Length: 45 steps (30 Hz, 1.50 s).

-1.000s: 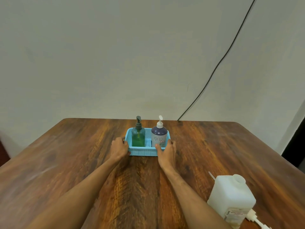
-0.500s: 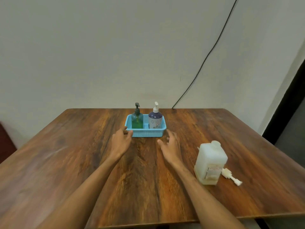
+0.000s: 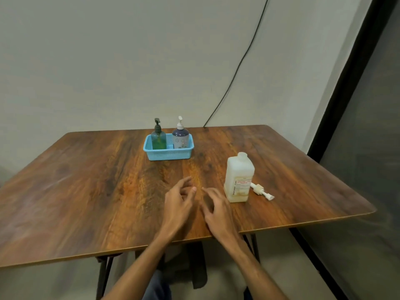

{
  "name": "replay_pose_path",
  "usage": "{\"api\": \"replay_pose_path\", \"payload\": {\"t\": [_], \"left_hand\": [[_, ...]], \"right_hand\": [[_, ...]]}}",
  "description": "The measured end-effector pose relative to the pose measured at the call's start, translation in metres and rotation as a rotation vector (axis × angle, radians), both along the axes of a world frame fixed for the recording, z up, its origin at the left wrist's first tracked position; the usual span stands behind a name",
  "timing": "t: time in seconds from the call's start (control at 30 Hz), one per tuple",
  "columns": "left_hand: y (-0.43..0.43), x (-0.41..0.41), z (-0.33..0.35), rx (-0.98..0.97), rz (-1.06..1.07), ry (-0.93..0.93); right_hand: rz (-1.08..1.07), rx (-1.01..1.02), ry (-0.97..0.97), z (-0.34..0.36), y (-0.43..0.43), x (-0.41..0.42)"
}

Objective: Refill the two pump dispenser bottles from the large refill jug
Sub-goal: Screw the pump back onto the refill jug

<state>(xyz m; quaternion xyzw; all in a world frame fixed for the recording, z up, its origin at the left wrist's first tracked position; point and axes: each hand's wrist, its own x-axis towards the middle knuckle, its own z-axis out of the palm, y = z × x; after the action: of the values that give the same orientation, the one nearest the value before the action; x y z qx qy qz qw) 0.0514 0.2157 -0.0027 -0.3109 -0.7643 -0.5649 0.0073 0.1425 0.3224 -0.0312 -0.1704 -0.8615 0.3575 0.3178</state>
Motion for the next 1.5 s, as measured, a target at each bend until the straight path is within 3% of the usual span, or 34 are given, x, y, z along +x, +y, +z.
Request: {"api": "replay_pose_path", "payload": {"t": [0.23, 0.5, 0.73, 0.93, 1.03, 1.23, 1.5], "left_hand": [[0.029, 0.032, -0.013, 0.041, -0.023, -0.023], [0.071, 0.040, -0.014, -0.017, -0.095, -0.032], [0.106, 0.034, -0.017, 0.023, -0.195, -0.090], [0.115, 0.031, -0.026, 0.055, -0.251, -0.097], [0.116, 0.028, -0.029, 0.076, -0.267, -0.091], [0.113, 0.026, -0.028, 0.128, -0.239, -0.099], [0.111, 0.024, -0.028, 0.218, -0.186, -0.198]], "right_hand": [[-0.038, -0.101, 0.117, -0.014, 0.010, 0.029], [-0.372, -0.088, 0.313, -0.015, 0.048, 0.057], [-0.683, 0.025, 0.094, -0.007, 0.102, 0.065], [-0.623, 0.013, -0.202, -0.006, 0.134, 0.058], [-0.626, 0.083, -0.252, -0.004, 0.140, 0.055], [-0.503, -0.134, 0.011, 0.006, 0.141, 0.060], [-0.398, -0.211, 0.258, 0.080, 0.128, 0.074]]}}
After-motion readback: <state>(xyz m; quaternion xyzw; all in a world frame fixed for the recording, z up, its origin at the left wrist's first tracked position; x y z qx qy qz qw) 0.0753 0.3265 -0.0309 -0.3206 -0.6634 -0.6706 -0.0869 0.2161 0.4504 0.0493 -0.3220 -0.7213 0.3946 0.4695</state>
